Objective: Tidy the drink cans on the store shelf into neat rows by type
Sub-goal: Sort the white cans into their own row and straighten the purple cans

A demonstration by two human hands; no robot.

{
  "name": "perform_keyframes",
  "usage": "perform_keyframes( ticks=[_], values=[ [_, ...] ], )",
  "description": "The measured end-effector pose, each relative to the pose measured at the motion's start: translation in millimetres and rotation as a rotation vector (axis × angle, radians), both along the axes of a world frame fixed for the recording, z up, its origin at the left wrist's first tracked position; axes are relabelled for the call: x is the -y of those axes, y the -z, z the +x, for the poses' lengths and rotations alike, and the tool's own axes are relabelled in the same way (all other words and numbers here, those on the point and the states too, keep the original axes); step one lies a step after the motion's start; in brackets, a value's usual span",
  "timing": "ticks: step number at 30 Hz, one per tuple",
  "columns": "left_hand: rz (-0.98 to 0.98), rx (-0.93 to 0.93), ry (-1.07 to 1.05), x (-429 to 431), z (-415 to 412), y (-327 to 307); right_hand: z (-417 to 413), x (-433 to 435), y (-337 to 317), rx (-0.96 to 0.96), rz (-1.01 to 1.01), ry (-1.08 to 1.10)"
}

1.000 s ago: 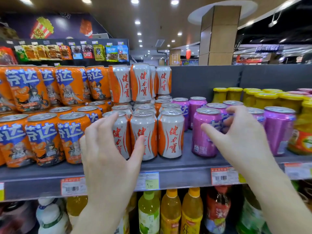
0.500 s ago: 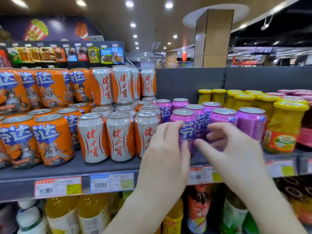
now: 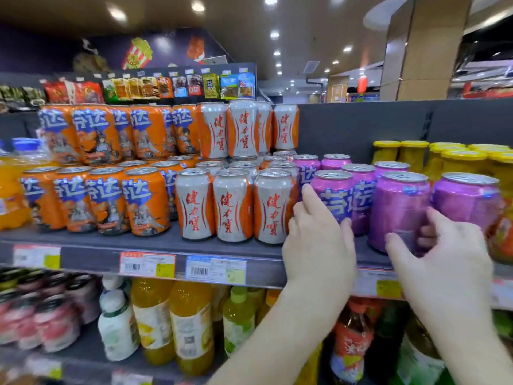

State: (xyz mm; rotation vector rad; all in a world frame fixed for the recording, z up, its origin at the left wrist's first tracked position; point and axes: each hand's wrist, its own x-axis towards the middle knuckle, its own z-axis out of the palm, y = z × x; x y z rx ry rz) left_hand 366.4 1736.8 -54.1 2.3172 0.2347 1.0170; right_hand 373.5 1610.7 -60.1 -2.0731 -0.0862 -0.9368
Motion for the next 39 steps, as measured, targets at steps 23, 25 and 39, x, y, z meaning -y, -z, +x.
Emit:
perform_keyframes(
  ticks=[23,25,39],
  values=[
    [0.058,0.101,-0.038,-4.9,-25.3,-4.0,12.5,20.6,-15.0,-0.213,-0.012,-0.423],
    [0.065,0.109,-0.053,-5.7,-27.7,-3.4,13.6,12.8,-14.2,-0.188,-0.026,-0.358],
    [0.09,0.099,-0.208,-4.0,-31.6,-0.1,7.1,1.0,-8.9,-0.107,-0.111,-0.298]
  ],
)
